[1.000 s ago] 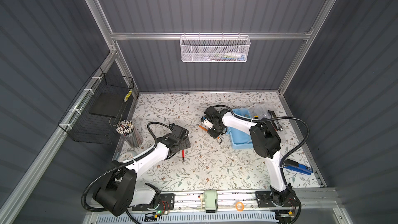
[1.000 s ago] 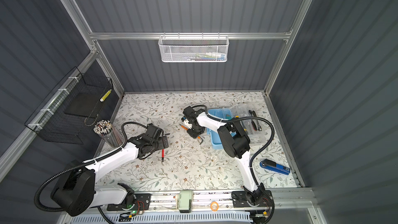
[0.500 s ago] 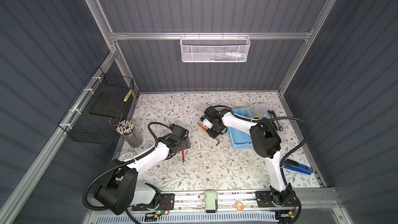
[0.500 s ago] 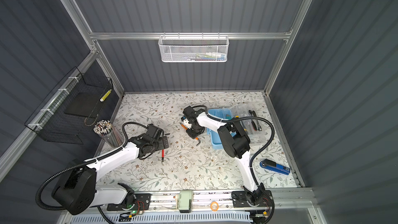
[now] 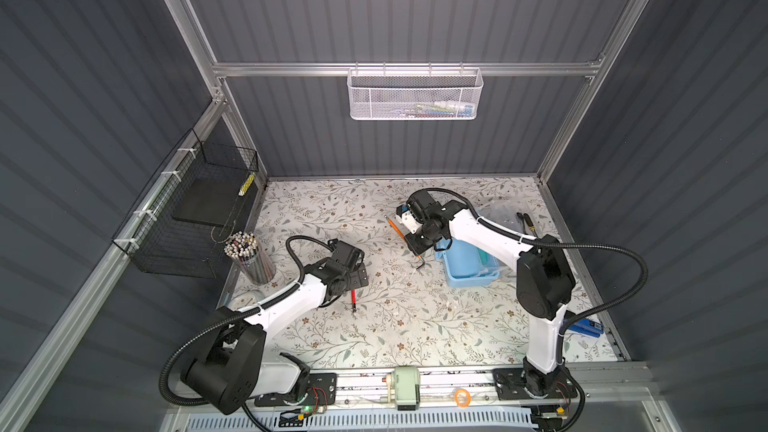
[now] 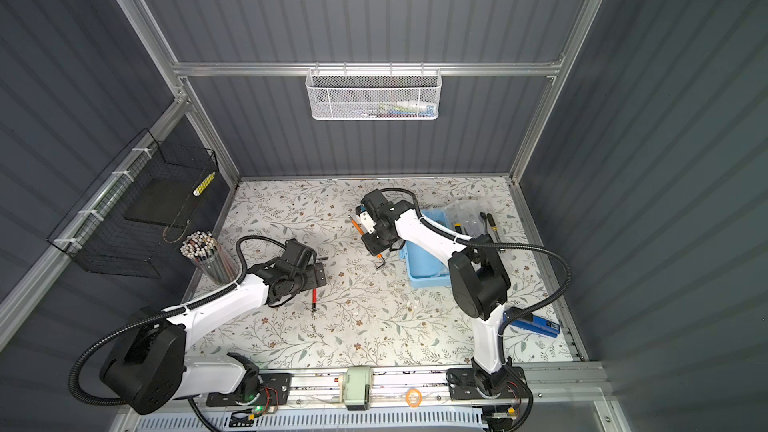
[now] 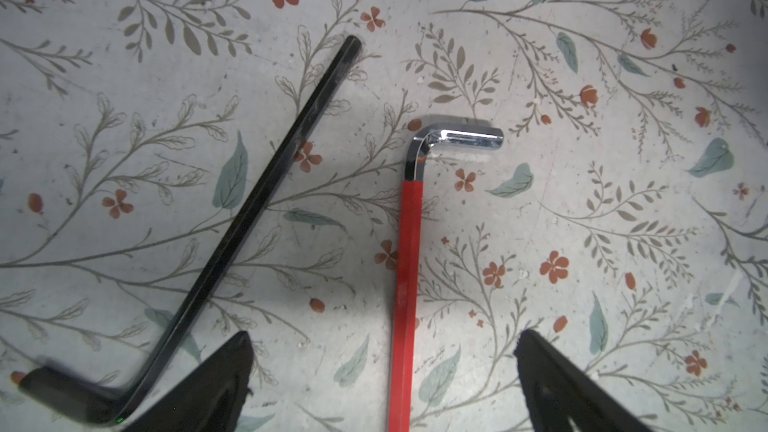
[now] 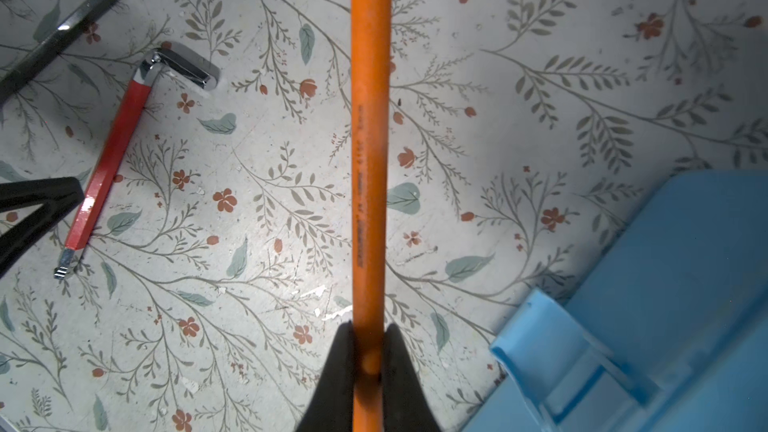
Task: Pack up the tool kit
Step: 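Carry the orange hex key into the blue box with the right gripper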
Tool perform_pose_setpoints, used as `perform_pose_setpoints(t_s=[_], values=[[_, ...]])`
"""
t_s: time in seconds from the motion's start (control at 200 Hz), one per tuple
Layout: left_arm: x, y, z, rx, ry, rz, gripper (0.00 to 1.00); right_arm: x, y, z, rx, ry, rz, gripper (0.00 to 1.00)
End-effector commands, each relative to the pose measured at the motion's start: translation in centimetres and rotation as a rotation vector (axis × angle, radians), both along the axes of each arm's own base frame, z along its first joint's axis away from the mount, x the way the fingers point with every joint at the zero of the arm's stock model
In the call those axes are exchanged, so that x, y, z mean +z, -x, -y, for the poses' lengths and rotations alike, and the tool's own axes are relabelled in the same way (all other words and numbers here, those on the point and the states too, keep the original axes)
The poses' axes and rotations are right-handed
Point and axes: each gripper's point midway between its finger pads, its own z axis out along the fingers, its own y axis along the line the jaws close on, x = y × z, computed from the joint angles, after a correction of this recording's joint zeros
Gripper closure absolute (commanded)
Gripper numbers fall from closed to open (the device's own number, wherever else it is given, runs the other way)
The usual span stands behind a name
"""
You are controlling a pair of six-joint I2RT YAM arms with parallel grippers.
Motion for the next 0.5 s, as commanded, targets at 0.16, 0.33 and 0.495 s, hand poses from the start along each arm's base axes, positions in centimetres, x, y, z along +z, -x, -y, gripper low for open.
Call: perform_pose_setpoints(t_s=[0.16,0.33,0.495], values=[[-0.5,0.0,0.3,-0.039,-0.019,-0.043,0.0,3.2,-0.4,7.2,-0.177,0.045,0.047,0.99],[-0.6,-0.2,0.7,-0.05,-0.003,-0.047,0.0,3.3,-0.1,11.4,-0.267,0.077,0.04,0.99],[-0.7,-0.3,1.0,-0.055,0.004,-0.051,0.0,2.3,-0.1,13.9,-0.333,0.089,0.02,0.98]])
